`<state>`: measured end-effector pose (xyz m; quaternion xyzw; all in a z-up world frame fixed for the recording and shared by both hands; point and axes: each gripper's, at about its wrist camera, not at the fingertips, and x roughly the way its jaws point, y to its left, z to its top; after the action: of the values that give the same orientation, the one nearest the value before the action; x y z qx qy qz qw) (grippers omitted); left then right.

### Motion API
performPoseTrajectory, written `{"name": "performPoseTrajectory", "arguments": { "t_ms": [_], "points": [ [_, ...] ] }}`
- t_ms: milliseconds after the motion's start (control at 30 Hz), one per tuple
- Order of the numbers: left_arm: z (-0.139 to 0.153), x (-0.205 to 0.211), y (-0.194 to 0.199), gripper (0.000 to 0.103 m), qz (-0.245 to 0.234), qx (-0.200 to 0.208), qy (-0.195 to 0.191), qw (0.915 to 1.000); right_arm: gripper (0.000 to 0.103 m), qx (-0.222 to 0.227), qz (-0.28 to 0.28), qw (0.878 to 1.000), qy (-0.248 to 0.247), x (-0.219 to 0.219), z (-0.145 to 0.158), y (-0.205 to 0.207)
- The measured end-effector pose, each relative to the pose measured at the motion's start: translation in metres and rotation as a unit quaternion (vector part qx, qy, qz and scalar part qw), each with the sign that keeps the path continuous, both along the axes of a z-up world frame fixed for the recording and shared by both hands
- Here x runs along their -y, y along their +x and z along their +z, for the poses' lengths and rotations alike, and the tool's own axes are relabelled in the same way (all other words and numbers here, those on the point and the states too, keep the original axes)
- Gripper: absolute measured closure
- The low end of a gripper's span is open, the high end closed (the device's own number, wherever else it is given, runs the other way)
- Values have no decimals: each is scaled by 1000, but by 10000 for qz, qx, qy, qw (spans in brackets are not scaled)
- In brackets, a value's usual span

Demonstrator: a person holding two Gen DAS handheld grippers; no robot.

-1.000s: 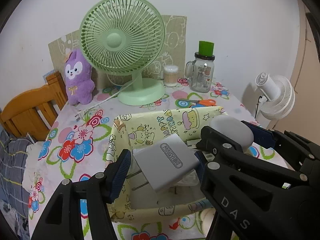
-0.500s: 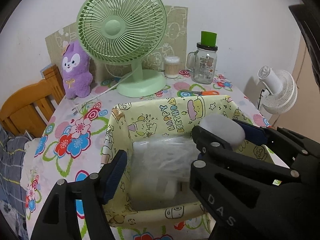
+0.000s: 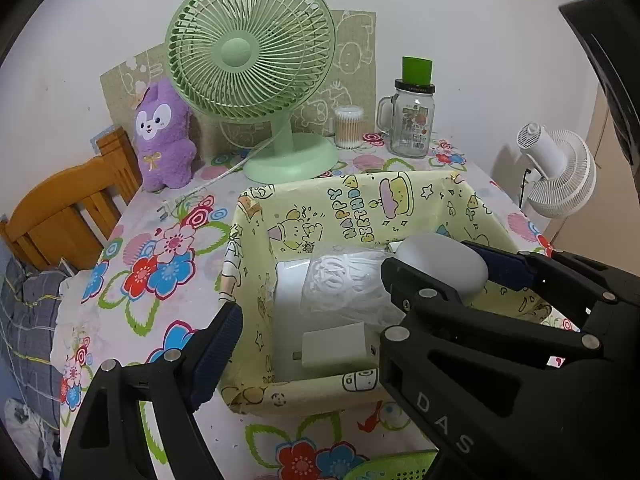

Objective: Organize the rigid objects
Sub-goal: 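Lower the charger into the box with the left gripper while the right gripper releases the round case inside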

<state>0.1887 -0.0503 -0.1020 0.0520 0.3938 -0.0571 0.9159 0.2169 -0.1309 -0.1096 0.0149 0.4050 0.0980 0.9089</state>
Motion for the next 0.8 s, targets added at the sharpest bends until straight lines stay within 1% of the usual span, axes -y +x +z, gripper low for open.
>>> {"name": "performPoseTrajectory", "arguments": {
  "t_ms": [133, 167, 200, 267, 367, 633, 800],
  "points": [
    [1, -1, -1, 17, -4, 1, -13, 10000, 48, -1, -32, 10000, 11, 0, 2, -2],
    [1, 0, -1, 17, -1, 7, -14, 10000, 46, 16, -51, 10000, 8, 0, 2, -3],
    [2, 0, -1, 17, 1, 11, -11, 10000, 43, 17, -70, 10000, 4, -1, 3, -3],
    [3, 0, -2, 16, 5, 29, -1, 10000, 28, 22, -129, 9999, 27, 0, 3, -4],
    [5, 0, -5, 14, -20, 67, -10, 10000, 24, 84, -215, 9997, 8, 3, 6, -8],
    [17, 5, -18, 9, -79, 232, -35, 9997, 14, 425, -428, 9979, -227, 8, 23, -27],
    [24, 8, -29, 7, -113, 313, -30, 9994, 12, 487, -532, 9970, -280, 13, 32, -39]
  ]
}}
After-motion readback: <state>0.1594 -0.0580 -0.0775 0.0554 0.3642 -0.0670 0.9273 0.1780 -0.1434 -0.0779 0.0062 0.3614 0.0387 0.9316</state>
